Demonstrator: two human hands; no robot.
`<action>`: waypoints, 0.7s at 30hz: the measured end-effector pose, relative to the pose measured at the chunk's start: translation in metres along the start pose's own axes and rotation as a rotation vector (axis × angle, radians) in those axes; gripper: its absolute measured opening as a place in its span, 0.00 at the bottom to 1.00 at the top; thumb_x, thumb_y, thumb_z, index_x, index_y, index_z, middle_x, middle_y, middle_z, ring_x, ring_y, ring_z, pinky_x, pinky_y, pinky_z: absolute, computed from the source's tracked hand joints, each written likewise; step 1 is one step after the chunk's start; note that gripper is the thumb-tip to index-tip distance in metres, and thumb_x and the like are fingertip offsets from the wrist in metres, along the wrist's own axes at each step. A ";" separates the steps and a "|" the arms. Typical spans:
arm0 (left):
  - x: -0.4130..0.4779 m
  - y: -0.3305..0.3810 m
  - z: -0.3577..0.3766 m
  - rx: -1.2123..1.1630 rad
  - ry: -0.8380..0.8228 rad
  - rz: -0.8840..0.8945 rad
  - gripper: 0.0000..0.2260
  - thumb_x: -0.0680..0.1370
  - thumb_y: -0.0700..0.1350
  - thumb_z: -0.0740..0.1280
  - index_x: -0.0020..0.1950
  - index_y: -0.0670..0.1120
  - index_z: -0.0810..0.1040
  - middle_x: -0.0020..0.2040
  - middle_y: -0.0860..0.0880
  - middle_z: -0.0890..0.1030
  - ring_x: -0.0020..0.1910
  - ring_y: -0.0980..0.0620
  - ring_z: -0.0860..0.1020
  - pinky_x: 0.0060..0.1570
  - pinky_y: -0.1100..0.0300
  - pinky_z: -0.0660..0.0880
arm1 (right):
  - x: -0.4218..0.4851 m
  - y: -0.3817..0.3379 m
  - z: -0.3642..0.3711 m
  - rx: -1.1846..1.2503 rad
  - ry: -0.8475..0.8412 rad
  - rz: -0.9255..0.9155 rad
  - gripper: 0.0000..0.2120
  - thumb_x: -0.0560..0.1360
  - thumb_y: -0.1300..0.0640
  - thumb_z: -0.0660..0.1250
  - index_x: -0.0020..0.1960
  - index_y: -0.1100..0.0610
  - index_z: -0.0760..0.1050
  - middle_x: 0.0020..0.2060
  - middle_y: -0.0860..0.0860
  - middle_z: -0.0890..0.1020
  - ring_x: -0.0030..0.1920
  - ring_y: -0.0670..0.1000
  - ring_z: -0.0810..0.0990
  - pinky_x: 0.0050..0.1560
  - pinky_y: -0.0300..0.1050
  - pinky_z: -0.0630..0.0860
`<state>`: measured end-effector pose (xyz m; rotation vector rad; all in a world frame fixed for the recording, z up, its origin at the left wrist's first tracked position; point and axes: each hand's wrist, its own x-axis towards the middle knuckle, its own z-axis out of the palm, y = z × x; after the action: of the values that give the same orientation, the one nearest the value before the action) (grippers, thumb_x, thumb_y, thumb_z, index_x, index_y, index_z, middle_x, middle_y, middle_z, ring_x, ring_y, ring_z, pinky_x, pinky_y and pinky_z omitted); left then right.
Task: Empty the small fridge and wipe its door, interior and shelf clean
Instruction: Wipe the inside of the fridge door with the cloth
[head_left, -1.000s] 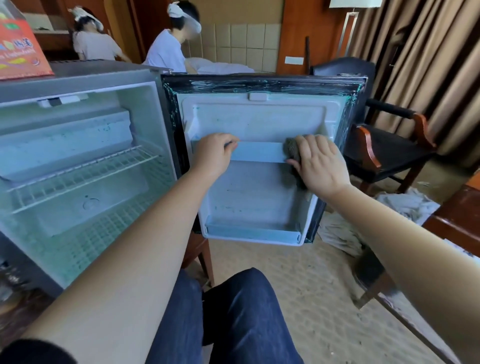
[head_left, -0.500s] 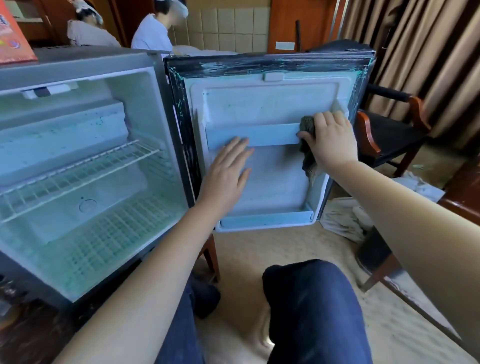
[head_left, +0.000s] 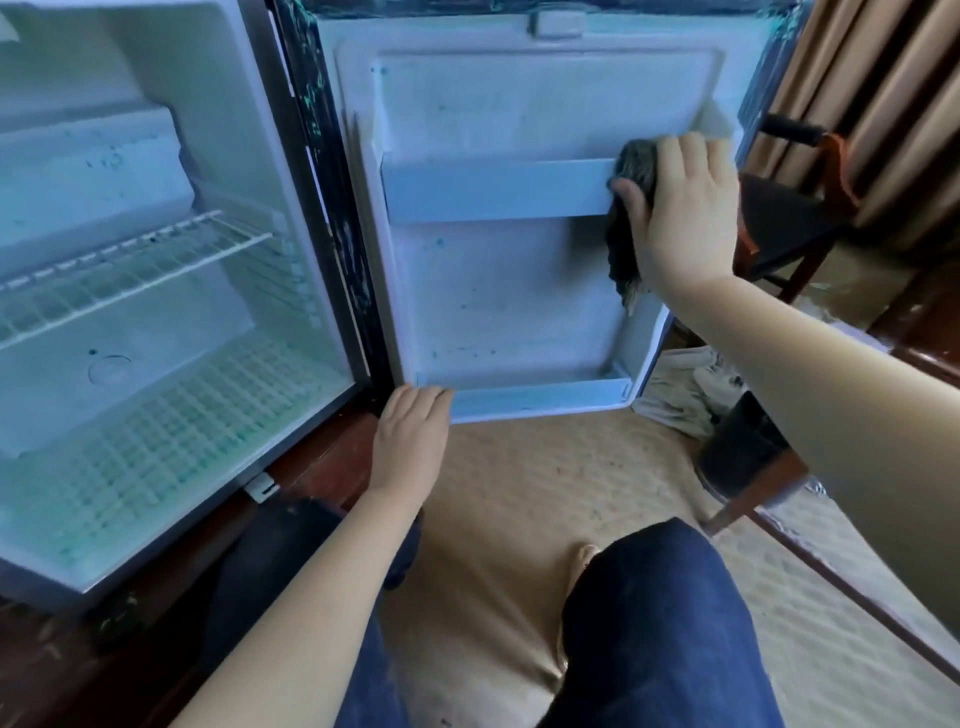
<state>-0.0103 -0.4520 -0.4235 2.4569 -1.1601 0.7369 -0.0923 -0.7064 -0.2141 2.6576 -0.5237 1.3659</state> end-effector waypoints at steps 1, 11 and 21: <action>0.001 0.001 0.001 -0.026 0.007 -0.017 0.17 0.68 0.32 0.75 0.57 0.40 0.82 0.49 0.46 0.82 0.48 0.44 0.78 0.61 0.50 0.72 | -0.002 -0.002 0.000 0.085 0.010 -0.003 0.19 0.79 0.51 0.56 0.61 0.64 0.72 0.56 0.61 0.76 0.61 0.63 0.71 0.63 0.51 0.62; -0.005 0.003 -0.004 -0.185 0.059 -0.131 0.10 0.74 0.34 0.68 0.54 0.40 0.81 0.47 0.46 0.80 0.50 0.46 0.76 0.42 0.53 0.78 | -0.116 -0.012 0.010 0.243 -0.298 0.069 0.09 0.80 0.54 0.58 0.49 0.58 0.73 0.42 0.54 0.77 0.44 0.60 0.76 0.39 0.49 0.69; -0.011 0.003 -0.006 -0.256 0.088 -0.160 0.12 0.73 0.31 0.68 0.55 0.39 0.81 0.47 0.46 0.80 0.50 0.44 0.76 0.43 0.53 0.78 | -0.167 -0.001 0.012 0.056 -0.553 0.130 0.24 0.74 0.66 0.63 0.70 0.62 0.65 0.57 0.61 0.70 0.59 0.63 0.69 0.51 0.56 0.72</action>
<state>-0.0206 -0.4447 -0.4245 2.2485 -0.9477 0.6029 -0.1719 -0.6660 -0.3560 3.0883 -0.7253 0.6515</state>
